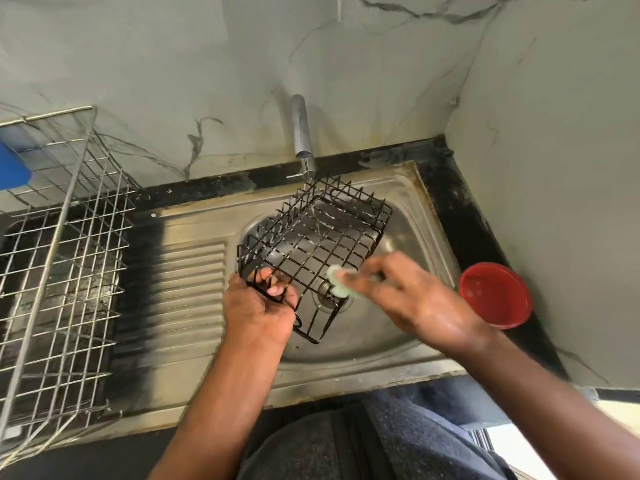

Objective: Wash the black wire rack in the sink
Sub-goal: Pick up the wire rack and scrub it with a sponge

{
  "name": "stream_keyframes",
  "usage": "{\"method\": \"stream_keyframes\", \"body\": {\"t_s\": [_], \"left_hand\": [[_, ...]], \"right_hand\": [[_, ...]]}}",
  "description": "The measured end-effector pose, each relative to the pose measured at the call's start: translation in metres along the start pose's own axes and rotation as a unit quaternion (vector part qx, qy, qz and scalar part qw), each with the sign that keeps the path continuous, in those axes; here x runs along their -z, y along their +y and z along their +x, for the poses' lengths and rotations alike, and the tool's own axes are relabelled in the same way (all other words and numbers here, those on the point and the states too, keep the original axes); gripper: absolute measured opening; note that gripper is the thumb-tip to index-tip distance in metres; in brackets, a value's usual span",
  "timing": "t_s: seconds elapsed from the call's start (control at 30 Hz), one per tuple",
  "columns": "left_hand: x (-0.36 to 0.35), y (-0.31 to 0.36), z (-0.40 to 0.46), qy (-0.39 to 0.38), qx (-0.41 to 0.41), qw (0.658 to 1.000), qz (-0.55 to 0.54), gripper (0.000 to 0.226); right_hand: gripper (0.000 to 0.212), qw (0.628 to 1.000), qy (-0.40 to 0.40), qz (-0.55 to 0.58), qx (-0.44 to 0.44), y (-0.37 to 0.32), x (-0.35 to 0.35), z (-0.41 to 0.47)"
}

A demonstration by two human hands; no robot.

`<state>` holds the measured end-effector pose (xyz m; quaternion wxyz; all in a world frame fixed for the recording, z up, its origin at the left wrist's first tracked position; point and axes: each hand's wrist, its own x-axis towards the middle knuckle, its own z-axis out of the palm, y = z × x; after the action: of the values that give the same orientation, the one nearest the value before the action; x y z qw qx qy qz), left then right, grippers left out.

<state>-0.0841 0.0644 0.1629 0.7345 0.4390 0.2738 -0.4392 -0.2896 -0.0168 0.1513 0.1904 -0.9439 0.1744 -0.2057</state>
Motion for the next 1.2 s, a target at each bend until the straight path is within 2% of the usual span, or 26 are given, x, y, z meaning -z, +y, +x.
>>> {"method": "stream_keyframes", "body": {"t_s": [0.03,0.07,0.1,0.17,0.23,0.3,0.43,0.53,0.63,0.77,0.87,0.93,1.0,1.1,1.17,1.2], "left_hand": [[-0.001,0.000,-0.001,0.001,-0.002,1.000,-0.003,0.048],[-0.001,0.000,-0.002,0.002,-0.002,1.000,-0.005,0.048],[-0.001,0.000,-0.004,0.001,-0.001,1.000,-0.009,0.047],[-0.002,0.000,-0.006,-0.002,0.004,1.000,-0.022,0.047],[-0.001,0.003,-0.005,-0.002,0.004,1.000,-0.030,0.049],[0.000,0.005,-0.004,-0.009,0.012,1.000,-0.024,0.051],[0.004,0.001,-0.001,-0.006,0.019,1.000,-0.005,0.049],[0.006,0.009,-0.001,-0.002,-0.014,1.000,-0.007,0.045],[0.005,0.005,0.000,0.002,-0.026,0.999,0.043,0.050],[0.006,-0.004,-0.003,0.016,-0.098,0.983,0.155,0.046],[0.007,-0.016,-0.011,-0.036,-0.174,0.954,0.243,0.042],[0.011,-0.022,-0.011,-0.080,-0.241,0.915,0.315,0.048],[0.017,-0.023,-0.008,-0.126,-0.341,0.843,0.397,0.066],[0.021,-0.016,-0.008,-0.213,-0.474,0.684,0.512,0.068],[0.021,-0.012,-0.008,-0.239,-0.553,0.569,0.560,0.064],[0.021,-0.011,-0.009,-0.247,-0.584,0.522,0.570,0.064]], "right_hand": [[0.040,0.999,-0.028,0.006,0.032,-0.001,-0.007,-0.001],[0.035,0.999,-0.048,0.014,0.016,0.001,-0.010,0.001],[0.030,0.999,-0.030,0.027,-0.020,0.005,-0.012,0.001],[0.029,0.998,0.051,0.013,-0.034,0.024,-0.019,0.001],[0.031,0.989,0.118,0.020,-0.091,0.040,-0.017,0.010],[0.024,0.977,0.163,0.023,-0.139,0.057,-0.016,0.017],[0.028,0.965,0.190,0.045,-0.176,0.072,-0.019,0.022],[0.027,0.955,0.228,0.065,-0.177,0.057,-0.017,0.024],[0.029,0.945,0.259,0.070,-0.188,0.045,-0.011,0.017],[0.031,0.959,0.227,0.056,-0.163,0.027,-0.009,0.021],[0.032,0.960,0.222,0.072,-0.154,0.018,-0.005,0.026],[0.036,0.965,0.213,0.070,-0.136,0.012,-0.004,0.028],[0.040,0.970,0.204,0.063,-0.114,0.005,-0.001,0.030],[0.039,0.970,0.211,0.073,-0.093,-0.003,0.007,0.033],[0.036,0.964,0.226,0.100,-0.098,-0.008,0.015,0.035],[0.035,0.961,0.231,0.117,-0.101,-0.010,0.018,0.035]]}}
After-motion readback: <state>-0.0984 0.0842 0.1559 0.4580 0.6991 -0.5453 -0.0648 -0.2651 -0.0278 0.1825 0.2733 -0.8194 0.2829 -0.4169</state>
